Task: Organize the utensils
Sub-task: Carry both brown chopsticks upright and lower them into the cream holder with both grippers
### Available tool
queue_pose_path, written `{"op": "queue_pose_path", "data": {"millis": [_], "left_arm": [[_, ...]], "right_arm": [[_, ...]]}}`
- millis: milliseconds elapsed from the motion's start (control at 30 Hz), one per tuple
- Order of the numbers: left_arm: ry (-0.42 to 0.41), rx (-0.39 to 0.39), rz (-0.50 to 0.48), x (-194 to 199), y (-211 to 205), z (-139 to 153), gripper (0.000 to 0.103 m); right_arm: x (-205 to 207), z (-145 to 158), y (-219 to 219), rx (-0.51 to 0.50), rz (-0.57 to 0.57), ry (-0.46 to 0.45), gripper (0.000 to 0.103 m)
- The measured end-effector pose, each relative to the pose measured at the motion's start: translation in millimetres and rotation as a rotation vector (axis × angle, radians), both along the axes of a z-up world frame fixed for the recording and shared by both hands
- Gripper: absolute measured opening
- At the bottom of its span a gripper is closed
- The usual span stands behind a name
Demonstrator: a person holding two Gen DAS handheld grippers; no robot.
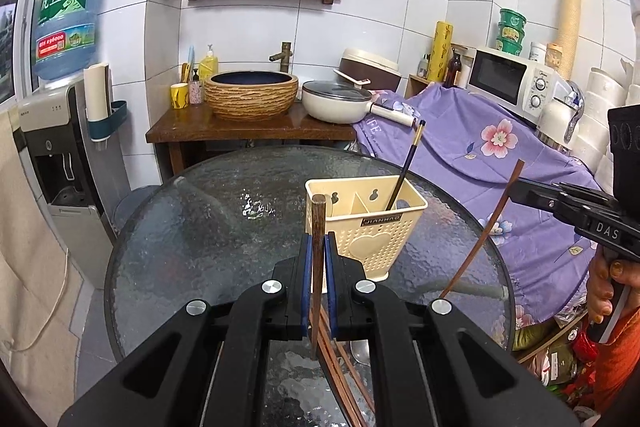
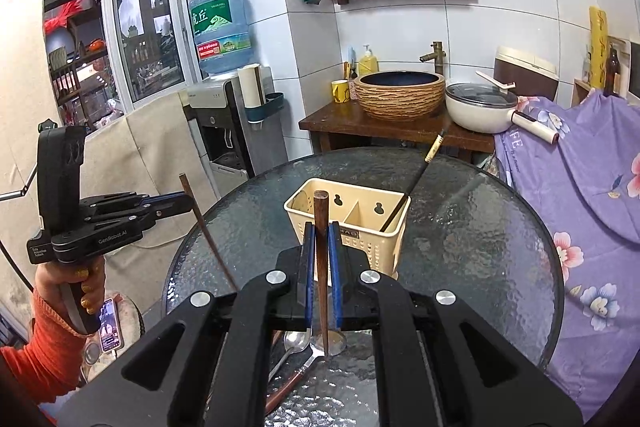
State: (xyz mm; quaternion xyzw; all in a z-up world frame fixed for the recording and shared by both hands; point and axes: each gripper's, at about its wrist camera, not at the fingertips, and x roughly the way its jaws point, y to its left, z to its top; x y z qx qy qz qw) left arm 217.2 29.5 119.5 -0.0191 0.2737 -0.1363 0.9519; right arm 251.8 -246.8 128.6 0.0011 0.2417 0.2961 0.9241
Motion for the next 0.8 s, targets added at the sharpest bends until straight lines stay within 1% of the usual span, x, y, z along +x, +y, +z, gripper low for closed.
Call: {"op": "queue_pose_path", "data": {"millis": [200, 367, 500, 633, 800], "left_arm": [[-0.017, 0.01, -0.017, 3.9, -2.4, 12.4, 0.006], [-0.028, 0.001, -0.044, 11.8, -4.7, 34.0, 0.006], [-0.062, -0.01, -0.059, 20.5, -9.9, 64.9, 0.006], [-0.109, -0.034, -0.065, 28.1, -15.4, 99.3, 0.006], [-0.166, -0.045, -0.035, 43.2, -23.0, 133.8, 0.006]], "right_arm": [[4.6, 10.8, 5.8, -0.014, 0.01, -0.007, 0.008], [9.6, 28.0, 7.4, 0.001, 0.019, -0.015, 0.007], [14.7, 53.9, 5.6, 0.025, 0.017, -0.046, 0.008], [19.4, 88.3, 5.7, 0.05, 0.009, -0.094, 0.007], [28.6, 125.6, 6.0, 0.066, -0.035, -0.162, 0.008]]}}
